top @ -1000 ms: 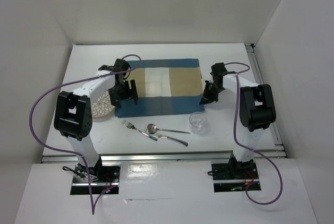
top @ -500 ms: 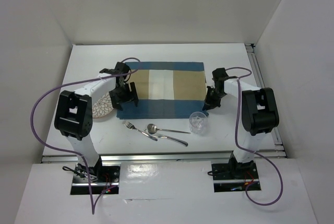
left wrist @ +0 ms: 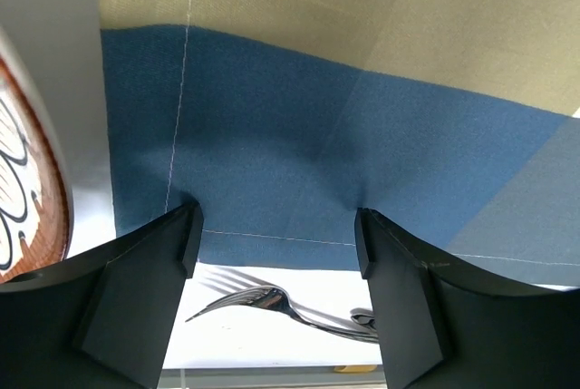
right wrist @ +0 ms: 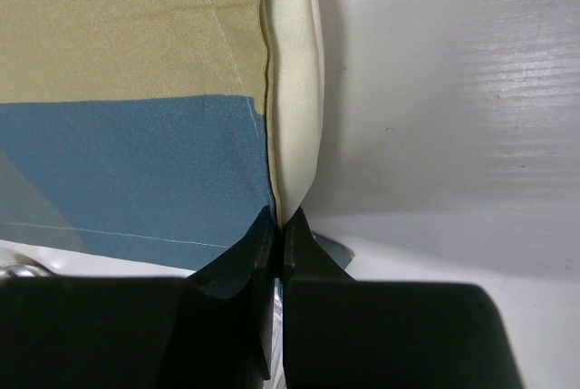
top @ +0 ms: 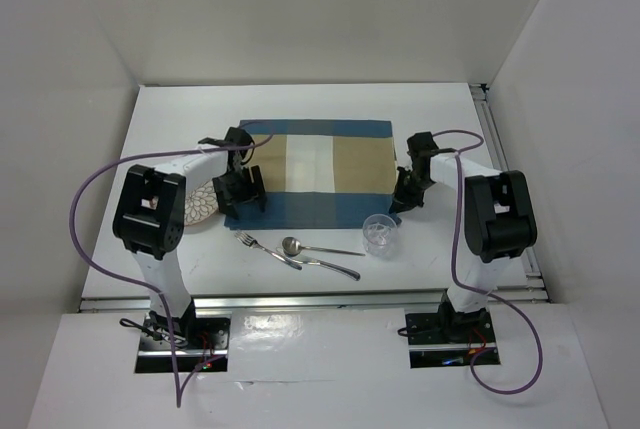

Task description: Set the dinner table for one person

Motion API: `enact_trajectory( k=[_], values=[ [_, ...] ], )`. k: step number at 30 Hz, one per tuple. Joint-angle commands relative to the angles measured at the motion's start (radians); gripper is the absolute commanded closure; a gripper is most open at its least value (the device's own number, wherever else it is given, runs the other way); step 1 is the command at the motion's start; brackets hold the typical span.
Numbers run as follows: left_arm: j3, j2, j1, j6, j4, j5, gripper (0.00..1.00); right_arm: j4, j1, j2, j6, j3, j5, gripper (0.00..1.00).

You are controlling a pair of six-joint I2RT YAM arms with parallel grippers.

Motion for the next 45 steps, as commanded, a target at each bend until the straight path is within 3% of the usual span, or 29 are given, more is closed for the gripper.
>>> enact_trajectory(
  k=[1,14,16,17,18,20,22,28,36,41,45],
  values=[
    [-0.064,-0.011,0.005,-0.021,0.007,-0.007,0.14,-0.019,-0.004,-0.026,-0.022,-0.031,0.059,1.0],
    [-0.057,-0.063,0.005,-0.001,-0.005,-0.016,0.14,-0.061,-0.004,-0.057,-0.013,-0.002,0.09,1.0],
    [-0.016,-0.075,0.005,-0.001,-0.031,-0.016,0.14,-0.083,-0.004,-0.066,-0.013,0.049,0.09,0.79],
    [0.003,-0.089,0.005,0.011,-0.052,-0.007,0.14,-0.109,-0.004,-0.077,-0.013,0.069,0.099,0.46],
    [0.021,-0.098,0.005,0.021,-0.065,-0.007,0.14,-0.123,-0.004,-0.077,-0.013,0.09,0.099,0.32],
    [0.092,-0.121,0.005,0.03,-0.106,-0.007,0.14,-0.167,-0.004,-0.11,-0.013,0.158,0.137,0.12],
    [0.167,-0.136,-0.006,0.042,-0.131,-0.007,0.14,-0.212,-0.004,-0.142,-0.013,0.221,0.166,0.07],
    [0.305,-0.188,-0.015,0.053,-0.182,-0.007,0.14,-0.276,-0.004,-0.27,-0.013,0.247,0.128,0.05],
    [0.305,-0.282,-0.015,0.071,-0.162,-0.071,0.14,-0.286,0.017,-0.558,0.076,-0.041,-0.045,0.08],
    [0.314,-0.282,-0.015,0.071,-0.162,-0.08,0.14,-0.253,0.084,-0.595,0.148,-0.172,-0.088,0.13],
    [0.314,-0.282,-0.015,0.071,-0.162,-0.08,0.14,-0.206,0.136,-0.555,0.173,-0.208,-0.039,0.19]
  ],
)
